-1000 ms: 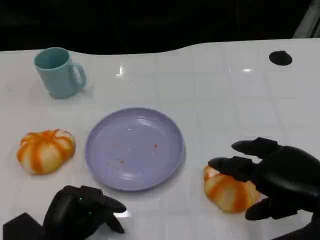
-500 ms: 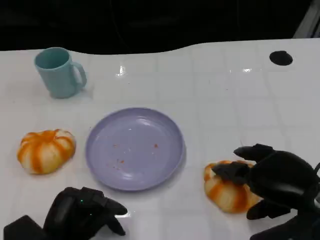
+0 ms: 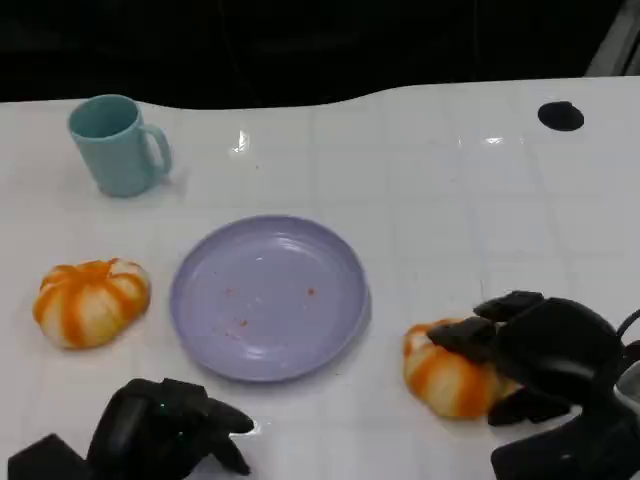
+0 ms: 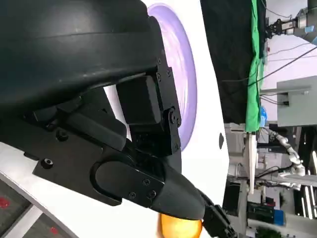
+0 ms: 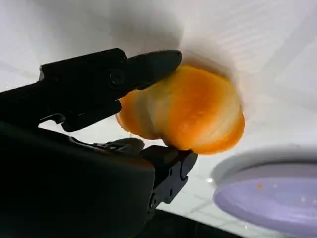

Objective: Grasp the bread from the table and place it into the plate.

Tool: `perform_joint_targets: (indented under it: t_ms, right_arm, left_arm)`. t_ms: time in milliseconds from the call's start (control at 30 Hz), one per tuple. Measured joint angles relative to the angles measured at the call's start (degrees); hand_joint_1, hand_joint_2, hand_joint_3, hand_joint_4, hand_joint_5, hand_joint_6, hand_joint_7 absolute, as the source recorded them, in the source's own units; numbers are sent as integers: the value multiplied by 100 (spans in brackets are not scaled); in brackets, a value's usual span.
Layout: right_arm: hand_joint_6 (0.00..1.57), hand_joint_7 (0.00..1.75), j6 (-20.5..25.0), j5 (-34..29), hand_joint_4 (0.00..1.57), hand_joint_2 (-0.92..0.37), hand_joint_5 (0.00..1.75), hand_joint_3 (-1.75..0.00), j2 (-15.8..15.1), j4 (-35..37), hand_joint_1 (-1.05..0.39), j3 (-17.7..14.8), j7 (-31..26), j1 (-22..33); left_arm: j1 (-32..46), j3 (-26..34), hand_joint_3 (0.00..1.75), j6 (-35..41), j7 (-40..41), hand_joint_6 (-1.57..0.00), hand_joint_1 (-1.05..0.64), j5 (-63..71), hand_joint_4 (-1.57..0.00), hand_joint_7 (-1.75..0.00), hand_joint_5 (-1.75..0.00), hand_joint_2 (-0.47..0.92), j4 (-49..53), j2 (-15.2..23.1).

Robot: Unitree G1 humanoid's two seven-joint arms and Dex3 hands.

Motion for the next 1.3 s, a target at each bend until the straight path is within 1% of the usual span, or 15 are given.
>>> perform_joint_targets:
  t_ms: [33,67,200,233,267,300,367,433,467,600,800,900,967,1033,1300]
  right_arm:
    - [94,9,-130,41,75,-92,109,-26,57,202,-31,3,-270,-28]
    - [100,11,-243,85,75,-92,120,-29,108,388,-30,11,-534,-55]
    - [119,23,-647,196,83,-91,146,-44,255,986,-25,58,-1265,-262]
    - [116,41,-705,207,82,-92,162,-46,287,1092,-27,79,-1381,-300]
    - [106,64,-725,207,82,-92,168,-47,315,1179,-27,121,-1461,-354]
    - [101,77,-724,200,82,-92,171,-47,341,1228,-27,149,-1512,-401]
    - [82,129,-717,176,85,-86,174,-54,380,1299,-25,199,-1616,-478]
    - [74,153,-715,163,86,-81,174,-63,424,1419,-24,241,-1779,-536]
    - [73,154,-713,160,85,-79,175,-65,450,1470,-25,256,-1865,-553]
    - [83,133,-667,143,87,-62,175,-92,603,1586,-23,312,-2164,-610]
    - [77,158,-901,206,91,-51,175,-104,756,1817,-18,319,-2946,-675]
    - [72,172,-1092,395,93,-43,175,-114,819,1904,-16,275,-3139,-693]
    - [79,159,-1192,565,94,-36,175,-121,869,1894,-13,180,-3193,-694]
    - [83,154,-1209,652,96,-33,175,-125,875,1838,-12,118,-3212,-695]
    - [85,164,-1379,954,102,-20,175,-146,998,1602,-9,-107,-3288,-697]
  left_arm:
    - [2,-1,0,1,0,-157,-105,1,-140,-21,-82,92,0,0]
    - [5,1,0,1,1,-157,-105,0,-140,-21,-83,92,0,1]
    - [7,0,0,4,1,-157,-105,-2,-140,-20,-83,91,-2,-1]
    - [7,1,0,4,1,-157,-105,-3,-140,-20,-83,92,-2,0]
    - [8,3,0,4,1,-157,-105,-4,-140,-20,-83,92,-2,0]
    - [8,2,0,5,2,-157,-105,-3,-140,-21,-83,92,-6,0]
    - [8,1,0,10,17,-157,-105,-2,-140,-21,-83,92,-16,-1]
    - [9,0,0,10,33,-157,-105,-1,-140,-21,-83,92,-31,-1]
    - [9,0,1,9,33,-157,-105,-1,-140,-20,-83,92,-34,0]
    - [9,-1,1,-10,33,-157,-105,-1,-139,-20,-83,92,-34,-1]
    - [8,-1,0,-16,32,-157,-105,-3,-139,-19,-83,92,-32,0]
    - [9,-1,1,-16,33,-157,-105,-2,-139,-19,-83,92,-32,0]
    - [8,-4,0,-16,33,-157,-105,0,-139,-20,-84,92,-32,0]
    - [8,-4,0,-16,34,-157,-105,0,-140,-20,-84,92,-30,-1]
    - [3,-15,0,32,37,-157,-105,0,-140,-21,-84,91,-30,-5]
